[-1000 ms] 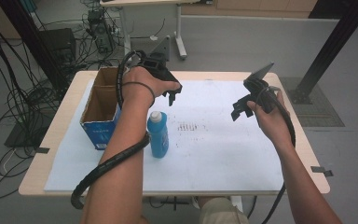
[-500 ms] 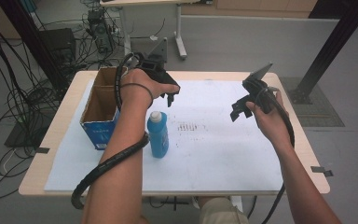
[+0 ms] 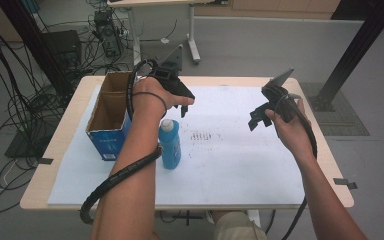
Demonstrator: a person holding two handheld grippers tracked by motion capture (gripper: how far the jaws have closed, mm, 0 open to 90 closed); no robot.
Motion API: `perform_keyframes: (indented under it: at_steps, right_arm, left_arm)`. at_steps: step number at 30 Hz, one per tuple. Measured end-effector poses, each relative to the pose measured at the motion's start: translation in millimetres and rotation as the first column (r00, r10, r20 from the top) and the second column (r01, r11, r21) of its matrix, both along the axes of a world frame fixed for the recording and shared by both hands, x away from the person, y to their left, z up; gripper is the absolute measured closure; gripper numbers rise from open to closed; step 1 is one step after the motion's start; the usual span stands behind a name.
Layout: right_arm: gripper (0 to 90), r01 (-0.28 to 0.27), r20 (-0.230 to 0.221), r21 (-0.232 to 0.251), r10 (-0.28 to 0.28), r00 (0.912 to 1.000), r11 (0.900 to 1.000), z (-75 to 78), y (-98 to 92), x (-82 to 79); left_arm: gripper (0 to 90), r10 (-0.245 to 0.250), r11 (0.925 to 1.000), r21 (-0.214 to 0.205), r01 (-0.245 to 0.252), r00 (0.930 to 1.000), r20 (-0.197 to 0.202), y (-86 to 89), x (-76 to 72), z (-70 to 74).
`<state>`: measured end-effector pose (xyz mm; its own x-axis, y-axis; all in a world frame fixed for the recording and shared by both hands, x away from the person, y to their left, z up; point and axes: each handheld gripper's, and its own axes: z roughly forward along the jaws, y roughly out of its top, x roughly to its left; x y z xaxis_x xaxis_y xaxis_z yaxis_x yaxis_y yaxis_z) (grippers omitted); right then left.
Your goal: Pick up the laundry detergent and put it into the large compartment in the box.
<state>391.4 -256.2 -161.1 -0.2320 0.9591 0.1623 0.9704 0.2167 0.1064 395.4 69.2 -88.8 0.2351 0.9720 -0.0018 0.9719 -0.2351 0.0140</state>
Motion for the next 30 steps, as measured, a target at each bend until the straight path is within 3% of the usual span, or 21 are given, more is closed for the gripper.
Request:
perform_keyframes:
  at_steps: [16,30]
  right_arm:
    - [8.6,0.001,0.003,0.003,-0.001,1.0,1.0,-0.5,-2.1,-2.0]
    - [8.5,0.005,-0.001,0.007,-0.005,1.0,1.0,-3.9,-4.3,-3.6]
  left_arm:
    - [7.4,-0.013,0.9999,0.003,0.013,0.9997,-0.019,-1.1,1.3,-6.5]
    - [8.3,-0.025,0.9997,0.001,0.025,0.9976,-0.064,-4.1,5.8,-28.5]
